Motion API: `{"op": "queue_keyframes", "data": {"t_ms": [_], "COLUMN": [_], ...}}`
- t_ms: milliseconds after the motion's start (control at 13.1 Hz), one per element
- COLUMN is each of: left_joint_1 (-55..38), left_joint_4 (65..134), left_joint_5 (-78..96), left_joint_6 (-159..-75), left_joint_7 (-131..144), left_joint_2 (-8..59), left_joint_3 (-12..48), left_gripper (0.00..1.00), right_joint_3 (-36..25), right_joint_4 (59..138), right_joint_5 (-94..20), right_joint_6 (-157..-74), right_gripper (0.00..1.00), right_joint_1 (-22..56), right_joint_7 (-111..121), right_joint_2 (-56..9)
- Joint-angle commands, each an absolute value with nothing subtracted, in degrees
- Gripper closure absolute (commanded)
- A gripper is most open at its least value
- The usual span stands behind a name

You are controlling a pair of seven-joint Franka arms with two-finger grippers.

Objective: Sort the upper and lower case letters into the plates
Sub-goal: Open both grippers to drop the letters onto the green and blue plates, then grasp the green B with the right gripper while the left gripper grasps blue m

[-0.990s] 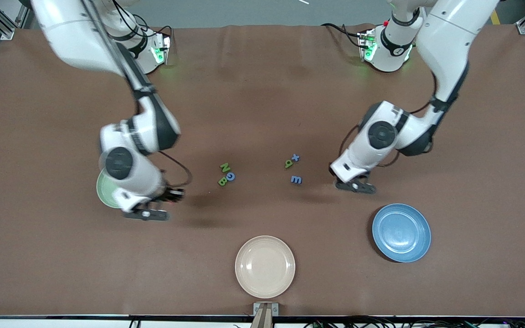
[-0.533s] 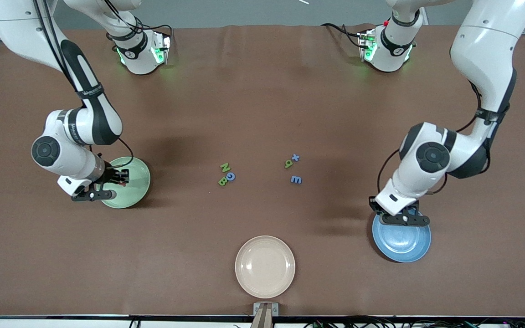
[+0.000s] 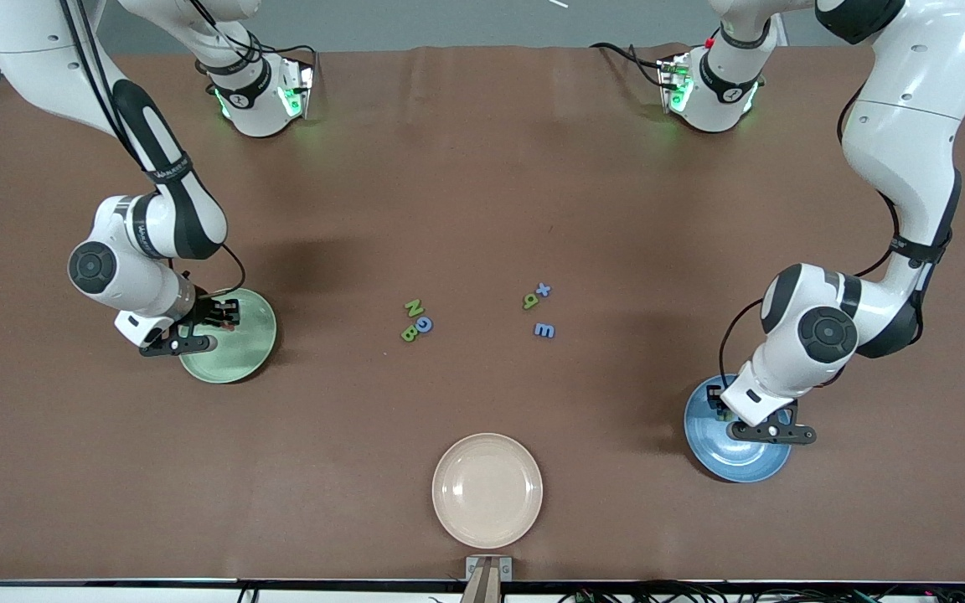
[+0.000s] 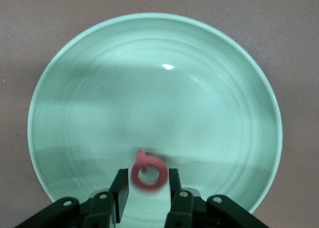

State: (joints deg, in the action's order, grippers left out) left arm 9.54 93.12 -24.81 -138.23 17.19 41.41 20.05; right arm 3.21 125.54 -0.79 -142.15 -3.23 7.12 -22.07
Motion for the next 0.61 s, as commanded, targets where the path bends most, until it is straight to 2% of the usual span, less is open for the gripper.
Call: {"op": "queue_keyframes", "data": {"t_ms": [0, 305, 533], "left_joint_1": [8.8, 6.8, -1.1], "left_joint_4": [92.9, 93.9, 94.6], "left_joint_5": [-24.8, -24.9, -25.4], "left_joint_6": [-137.1, -134.5, -134.2], "left_joint_7": [18.6, 28.0, 39.3], "left_joint_2": [39.3, 38.8, 39.3], "left_joint_3": [22.2, 30.1, 30.4], "left_gripper": [0.00, 0.00, 0.00], "right_joint_3": [3.8, 3.8, 3.8], "right_joint_4": [125.6, 120.1, 114.6], "right_joint_5": [-2.2, -3.5, -3.5], "right_joint_6": [-142.4, -142.2, -142.6], "right_gripper": [0.00, 0.00, 0.00], "right_joint_1": [-2.1, 8.6, 17.3], "right_joint_7": [6.3, -16.0, -32.6], "right_joint_2": [-21.3, -21.9, -25.8]}}
